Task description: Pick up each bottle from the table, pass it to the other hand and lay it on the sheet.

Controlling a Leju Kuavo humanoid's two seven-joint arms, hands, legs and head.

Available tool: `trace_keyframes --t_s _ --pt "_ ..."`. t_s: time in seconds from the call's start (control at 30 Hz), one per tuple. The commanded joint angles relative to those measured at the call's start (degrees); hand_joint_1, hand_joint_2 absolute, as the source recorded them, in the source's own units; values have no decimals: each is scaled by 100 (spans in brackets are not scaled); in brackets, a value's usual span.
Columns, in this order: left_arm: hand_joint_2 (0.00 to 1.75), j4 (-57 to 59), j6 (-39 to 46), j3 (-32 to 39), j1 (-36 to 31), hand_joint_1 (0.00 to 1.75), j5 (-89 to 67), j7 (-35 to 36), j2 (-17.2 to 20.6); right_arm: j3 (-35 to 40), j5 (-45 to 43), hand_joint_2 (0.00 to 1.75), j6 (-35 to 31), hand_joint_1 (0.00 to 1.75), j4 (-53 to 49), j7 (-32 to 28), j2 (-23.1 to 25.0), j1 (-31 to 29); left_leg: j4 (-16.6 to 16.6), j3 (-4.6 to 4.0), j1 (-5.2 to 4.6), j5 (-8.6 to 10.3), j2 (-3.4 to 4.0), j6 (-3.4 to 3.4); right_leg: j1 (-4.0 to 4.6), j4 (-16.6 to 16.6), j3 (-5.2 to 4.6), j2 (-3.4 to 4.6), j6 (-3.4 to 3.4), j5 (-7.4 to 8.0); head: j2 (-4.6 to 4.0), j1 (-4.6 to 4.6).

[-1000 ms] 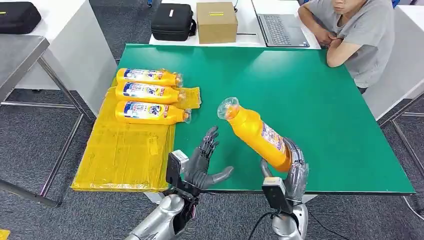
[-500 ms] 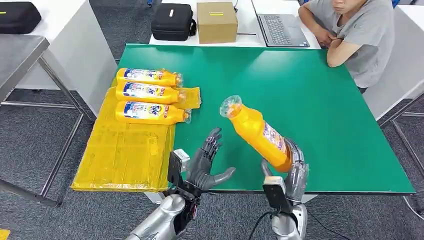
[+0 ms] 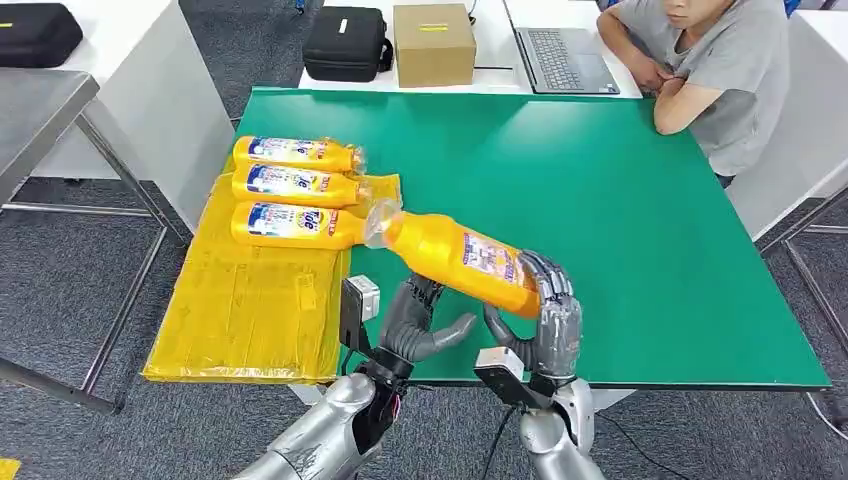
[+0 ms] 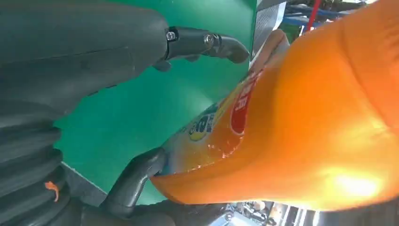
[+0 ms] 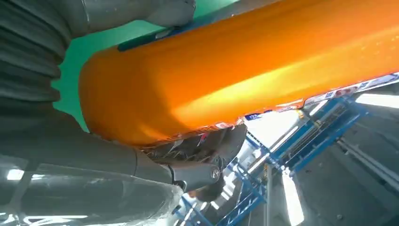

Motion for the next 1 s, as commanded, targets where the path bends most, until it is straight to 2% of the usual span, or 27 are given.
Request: trace_keyframes --t_s 0.03,0.17,0.23,0.43,0.63,0.8,1.0 --pt "175 393 89 -177 -292 0 26 -7 90 413 -134 175 -35 175 577 -5 37 -349 -3 40 5 -18 13 -16 6 0 34 6 -14 -16 0 0" --pt "175 375 370 -99 -298 0 -19 -200 90 592 -414 175 -35 175 798 -5 141 -389 -2 15 5 -8 13 -9 5 -4 14 7 -8 -4 0 2" --pt "175 329 763 -65 -311 0 -121 -383 90 597 -460 175 -35 175 904 -5 220 -367 -4 36 4 -15 18 -15 5 -1 30 11 -14 -12 0 0" --pt "175 282 857 -11 -329 0 -46 -393 90 614 -503 175 -35 175 936 -5 266 -319 -4 17 3 -7 8 -10 4 -2 15 2 -9 -7 0 0" --pt "175 -151 1774 430 -121 0 -432 -544 177 433 -383 175 -35 175 947 -5 332 -139 -4 12 5 -5 6 -9 5 -4 11 1 -8 -4 0 0" --pt "175 -200 1705 678 10 0 -593 -544 187 257 -208 175 -35 175 804 -5 299 -75 -7 24 3 -9 7 -12 3 -4 22 1 -10 -9 0 0" --pt "175 41 837 648 -16 0 -288 -371 164 -251 151 175 -35 175 838 -5 266 -6 -9 26 3 -7 -5 -12 3 -6 25 -11 -10 -11 0 0"
